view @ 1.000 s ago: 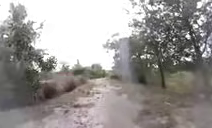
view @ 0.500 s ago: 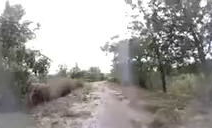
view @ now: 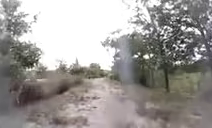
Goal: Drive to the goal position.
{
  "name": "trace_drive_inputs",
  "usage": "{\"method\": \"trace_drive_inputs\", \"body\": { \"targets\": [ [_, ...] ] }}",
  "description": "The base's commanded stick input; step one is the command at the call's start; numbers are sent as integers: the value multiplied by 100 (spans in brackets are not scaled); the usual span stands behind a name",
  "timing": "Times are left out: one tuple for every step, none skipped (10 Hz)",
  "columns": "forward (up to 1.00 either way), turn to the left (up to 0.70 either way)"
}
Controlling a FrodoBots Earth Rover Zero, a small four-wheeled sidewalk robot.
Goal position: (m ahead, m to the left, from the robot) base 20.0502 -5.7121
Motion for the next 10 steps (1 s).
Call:
{"method": "trace_drive_inputs", "body": {
  "targets": [
    [60, 0],
    [60, 0],
    [60, 0],
    [60, 0],
    [60, 0],
    [60, 0],
    [60, 0],
    [60, 0],
    [60, 0],
    [60, 0]
  ]
}}
